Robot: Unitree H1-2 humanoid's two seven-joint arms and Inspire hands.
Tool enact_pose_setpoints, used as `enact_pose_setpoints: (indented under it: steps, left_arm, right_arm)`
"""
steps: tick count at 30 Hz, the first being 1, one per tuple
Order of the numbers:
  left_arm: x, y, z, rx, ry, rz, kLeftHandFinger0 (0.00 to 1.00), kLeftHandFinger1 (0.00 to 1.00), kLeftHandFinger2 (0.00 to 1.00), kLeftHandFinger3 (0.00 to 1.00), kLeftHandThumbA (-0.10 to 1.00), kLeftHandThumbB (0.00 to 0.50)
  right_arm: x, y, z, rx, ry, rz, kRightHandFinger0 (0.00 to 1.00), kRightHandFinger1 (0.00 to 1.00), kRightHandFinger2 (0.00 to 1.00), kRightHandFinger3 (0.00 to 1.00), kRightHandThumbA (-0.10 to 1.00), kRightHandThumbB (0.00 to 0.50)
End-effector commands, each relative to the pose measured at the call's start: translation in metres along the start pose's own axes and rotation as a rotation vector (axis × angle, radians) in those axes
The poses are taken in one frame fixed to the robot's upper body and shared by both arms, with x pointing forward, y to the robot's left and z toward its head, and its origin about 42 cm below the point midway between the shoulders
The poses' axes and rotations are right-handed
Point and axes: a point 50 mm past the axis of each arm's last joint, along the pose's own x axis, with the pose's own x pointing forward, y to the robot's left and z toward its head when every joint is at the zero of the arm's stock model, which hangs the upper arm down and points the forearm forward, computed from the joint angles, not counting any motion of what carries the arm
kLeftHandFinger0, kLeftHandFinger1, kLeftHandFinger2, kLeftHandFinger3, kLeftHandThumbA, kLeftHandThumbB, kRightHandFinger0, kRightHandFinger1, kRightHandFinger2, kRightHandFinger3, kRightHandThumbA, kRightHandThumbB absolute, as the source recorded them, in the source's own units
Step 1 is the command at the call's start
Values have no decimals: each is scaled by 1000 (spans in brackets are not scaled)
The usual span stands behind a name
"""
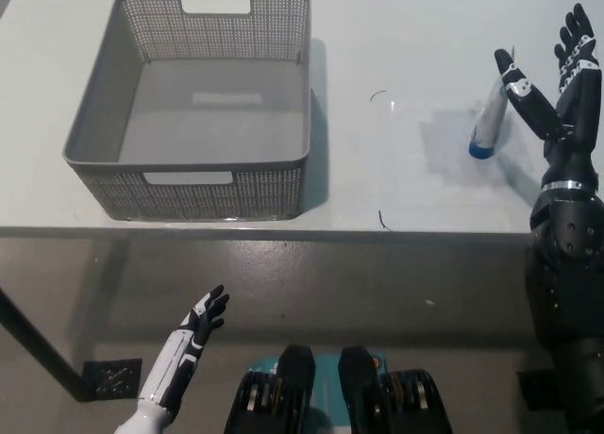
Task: Use the right hand to pick up a shampoo and place it into a container on the left side
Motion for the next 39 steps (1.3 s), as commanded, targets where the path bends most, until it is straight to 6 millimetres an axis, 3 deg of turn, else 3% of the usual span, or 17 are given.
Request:
enact_pose_setpoints:
  steps: [1,8,11,21,29,31,34,39]
  left_arm:
    - [3,3,7,7,-36,-4,1000,1000,1000,1000,1000,62]
    - [4,3,7,2,-36,1,1000,1000,1000,1000,1000,66]
    - [8,4,9,14,-49,3,1000,1000,1000,1000,1000,64]
    - [8,4,9,2,-46,1,1000,1000,1000,1000,1000,84]
    - [9,3,10,4,-43,1,1000,1000,1000,1000,1000,73]
    - [9,4,10,9,-48,2,1000,1000,1000,1000,1000,67]
    - [9,3,11,-8,-43,3,1000,1000,1000,1000,1000,81]
    - [13,4,12,0,-50,-1,1000,1000,1000,1000,1000,91]
  right_arm:
    - [11,5,15,-7,-40,30,1000,1000,1000,1000,895,302]
    - [10,5,-6,-60,59,42,1000,1000,1000,1000,924,290]
    - [13,5,-19,-56,103,45,1000,1000,1000,1000,870,265]
    - [8,-11,-62,-82,264,19,1000,1000,1000,1000,803,309]
    - [8,-13,-73,-106,344,28,1000,1000,1000,1000,817,317]
    - [9,-12,-74,-117,357,26,1000,1000,1000,1000,818,343]
    - [15,-6,-71,-125,371,28,1000,1000,1000,1000,800,323]
    - [26,1,-64,-162,368,55,1000,1000,1000,1000,836,339]
